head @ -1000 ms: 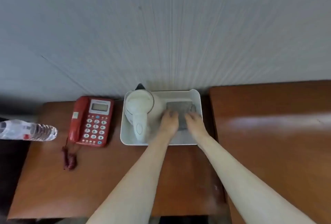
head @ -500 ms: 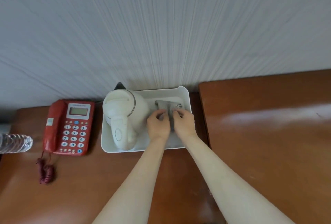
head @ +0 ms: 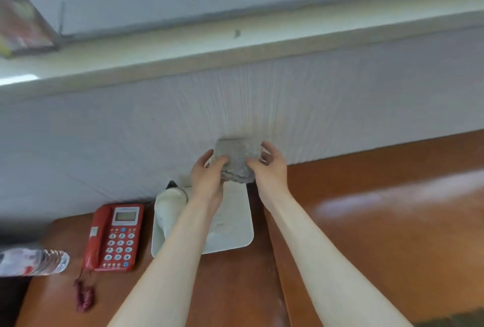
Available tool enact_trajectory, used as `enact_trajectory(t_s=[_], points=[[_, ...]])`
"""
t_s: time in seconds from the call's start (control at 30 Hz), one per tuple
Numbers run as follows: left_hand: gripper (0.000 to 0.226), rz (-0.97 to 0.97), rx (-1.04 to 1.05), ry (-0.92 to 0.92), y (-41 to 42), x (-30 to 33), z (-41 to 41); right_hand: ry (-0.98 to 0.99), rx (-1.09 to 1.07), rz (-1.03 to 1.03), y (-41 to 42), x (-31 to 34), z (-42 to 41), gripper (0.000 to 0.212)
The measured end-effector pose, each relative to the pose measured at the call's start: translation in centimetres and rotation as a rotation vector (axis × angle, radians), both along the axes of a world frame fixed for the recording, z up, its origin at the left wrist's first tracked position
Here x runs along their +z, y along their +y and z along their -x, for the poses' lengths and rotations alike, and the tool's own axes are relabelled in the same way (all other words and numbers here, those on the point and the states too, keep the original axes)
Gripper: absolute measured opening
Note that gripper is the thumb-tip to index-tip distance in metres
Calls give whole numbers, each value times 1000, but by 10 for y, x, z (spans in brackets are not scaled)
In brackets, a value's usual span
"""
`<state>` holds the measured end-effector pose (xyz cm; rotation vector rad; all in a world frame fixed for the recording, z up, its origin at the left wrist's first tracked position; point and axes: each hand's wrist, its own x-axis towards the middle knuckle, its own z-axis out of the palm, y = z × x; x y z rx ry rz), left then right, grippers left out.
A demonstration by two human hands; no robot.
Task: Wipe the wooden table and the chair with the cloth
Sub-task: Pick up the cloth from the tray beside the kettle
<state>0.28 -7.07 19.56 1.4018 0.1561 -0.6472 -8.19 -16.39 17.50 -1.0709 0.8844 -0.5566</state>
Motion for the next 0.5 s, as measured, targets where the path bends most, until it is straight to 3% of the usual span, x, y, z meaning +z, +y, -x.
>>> enact_trajectory(t_s=[0.17,0.4,0.5], points=[[19,158,-159,41,-19,83,32,-156,-83,30,-15,80,44,32],[26,316,-471,-4,-61,185,106,-301,-344,44,-32,194,142,38],[26,375,-607,-8,-76,219,150,-317,-435,45,-36,234,192,31]])
